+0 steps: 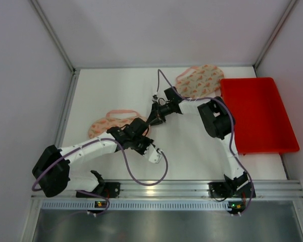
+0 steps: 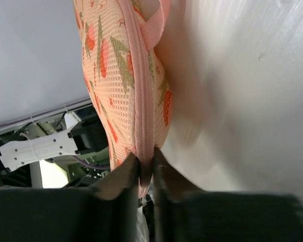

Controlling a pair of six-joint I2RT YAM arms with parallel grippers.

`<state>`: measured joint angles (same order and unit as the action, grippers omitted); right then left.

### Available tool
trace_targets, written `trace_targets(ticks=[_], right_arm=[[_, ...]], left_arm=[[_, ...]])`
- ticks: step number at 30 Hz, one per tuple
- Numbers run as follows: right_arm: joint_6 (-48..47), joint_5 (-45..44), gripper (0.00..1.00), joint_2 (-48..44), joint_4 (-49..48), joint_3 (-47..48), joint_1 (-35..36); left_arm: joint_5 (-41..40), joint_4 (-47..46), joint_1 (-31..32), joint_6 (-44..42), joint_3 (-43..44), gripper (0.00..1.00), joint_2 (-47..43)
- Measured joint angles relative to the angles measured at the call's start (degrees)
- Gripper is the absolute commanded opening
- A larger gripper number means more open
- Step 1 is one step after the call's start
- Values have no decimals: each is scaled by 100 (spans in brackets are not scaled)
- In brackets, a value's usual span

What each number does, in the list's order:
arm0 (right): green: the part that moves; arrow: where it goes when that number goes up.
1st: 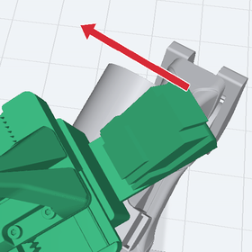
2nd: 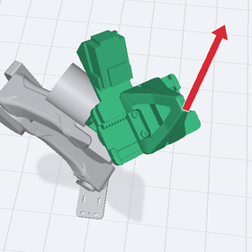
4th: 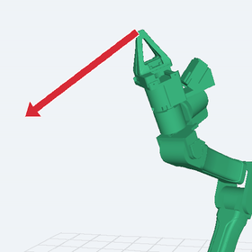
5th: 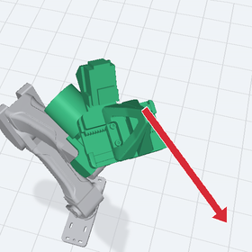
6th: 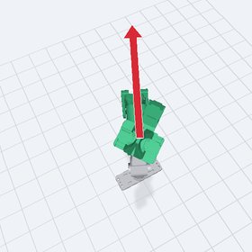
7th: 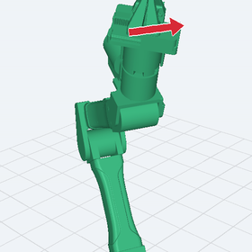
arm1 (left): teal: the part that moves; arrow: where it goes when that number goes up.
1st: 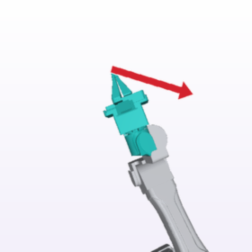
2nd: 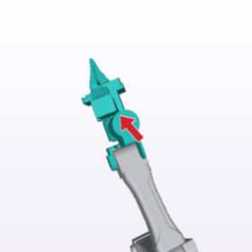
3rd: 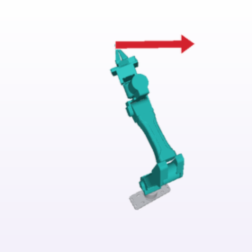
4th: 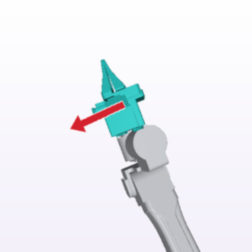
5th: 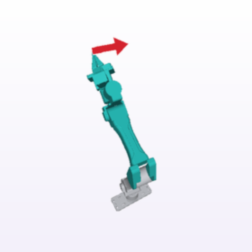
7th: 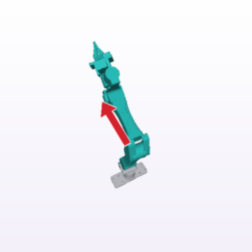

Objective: Place the bra in the laundry bag and zip it closed
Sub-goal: Zip the zipper on the laundry bag.

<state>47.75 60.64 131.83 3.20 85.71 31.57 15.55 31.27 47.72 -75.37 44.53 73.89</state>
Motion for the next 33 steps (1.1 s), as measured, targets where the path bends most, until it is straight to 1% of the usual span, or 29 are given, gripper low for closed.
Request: trace_targets(ticks=[2, 3, 6, 13, 16, 19, 21, 22, 23, 25, 26, 27, 30, 33], right_arm=[[-140, -2, 46, 70, 168, 173, 0], [-177, -122, 62, 68, 136, 173, -4], [-142, -339, 76, 2, -66, 4, -120], [-92, -645, 77, -975, -28, -1067, -396], [17, -723, 76, -1329, -50, -1526, -468], [245, -743, 70, -1443, -173, -1801, -457], [435, -734, 62, -1432, -297, -1851, -404], [546, -721, 56, -1419, -393, -1856, -367], [647, -704, 40, -1399, -527, -1853, -330], [863, -647, 21, -1318, -826, -1832, -205], [953, -632, 5, -1268, -881, -1797, -155], [1003, -601, 0, -1189, -966, -1740, -101], [1075, -529, 0, -999, -975, -1541, -57], [920, -446, 0, -901, -802, -1342, -85]], left_arm=[[-48, 2, 0, 24, 4, 0, 2], [-11, 61, 9, 76, 4, 0, 7], [11, 219, 107, 446, 83, 0, 199], [-304, -74, 74, 1325, 695, 0, 984], [-415, -264, 46, 1558, 946, 0, 1204], [-455, -437, 31, 1670, 1036, 0, 1266], [-457, -476, 33, 1703, 1069, 0, 1285], [-470, -492, 33, 1709, 1093, 0, 1303], [-479, -511, 33, 1722, 1126, 0, 1338], [-496, -568, 33, 1725, 1169, 0, 1394], [-496, -586, 31, 1722, 1172, 0, 1403], [-496, -577, 28, 1720, 1172, 0, 1403], [-496, -619, 9, 1650, 1069, 0, 1357], [-483, -752, -15, 1416, 695, 0, 1060]])
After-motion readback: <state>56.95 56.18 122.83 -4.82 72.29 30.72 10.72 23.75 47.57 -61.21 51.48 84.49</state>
